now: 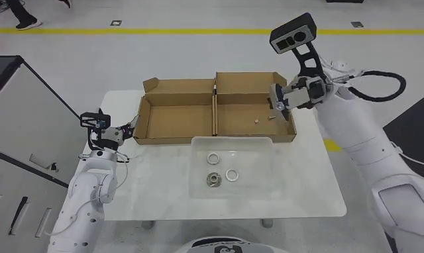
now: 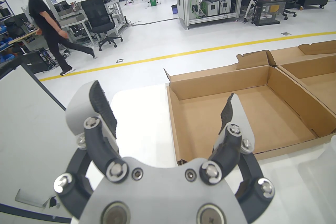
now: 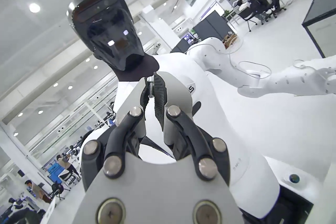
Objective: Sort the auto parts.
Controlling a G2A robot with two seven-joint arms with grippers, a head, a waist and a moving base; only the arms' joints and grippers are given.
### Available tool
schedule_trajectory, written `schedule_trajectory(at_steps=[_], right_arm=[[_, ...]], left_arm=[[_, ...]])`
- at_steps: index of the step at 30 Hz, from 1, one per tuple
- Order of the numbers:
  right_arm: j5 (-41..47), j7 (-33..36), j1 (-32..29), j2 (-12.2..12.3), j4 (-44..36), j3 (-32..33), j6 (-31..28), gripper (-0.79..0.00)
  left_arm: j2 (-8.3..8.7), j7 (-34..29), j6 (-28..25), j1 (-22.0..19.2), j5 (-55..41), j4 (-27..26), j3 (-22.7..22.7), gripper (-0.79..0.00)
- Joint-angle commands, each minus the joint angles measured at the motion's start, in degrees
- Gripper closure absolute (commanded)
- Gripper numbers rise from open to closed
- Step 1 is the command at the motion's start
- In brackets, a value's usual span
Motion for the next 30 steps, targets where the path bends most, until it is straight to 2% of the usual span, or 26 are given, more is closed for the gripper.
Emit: schedule_trajectory(at_steps=[1,13,16,30], right_arm=[[1.14,-0.01,-0.05,-0.42,-0.92,-0.26,0.13,0.000],[1.14,-0.01,-0.05,-0.42,-0.92,-0.26,0.13,0.000],[0.63,-2.21,-1.31,-0.53,-2.64,0.24,1.48,0.000],[15.95,-3.07,-6.55,-3.09,-3.42,1.95,7.83,0.000]], left_arm=[[0.00,0.00,0.00,0.00,0.00,0.00,0.00,-0.785],[0.00,0.00,0.00,0.00,0.00,0.00,0.00,-0.785],[0.00,0.00,0.00,0.00,0.00,0.00,0.00,-0.785],[0.00,0.00,0.00,0.00,0.00,0.00,0.00,-0.785]])
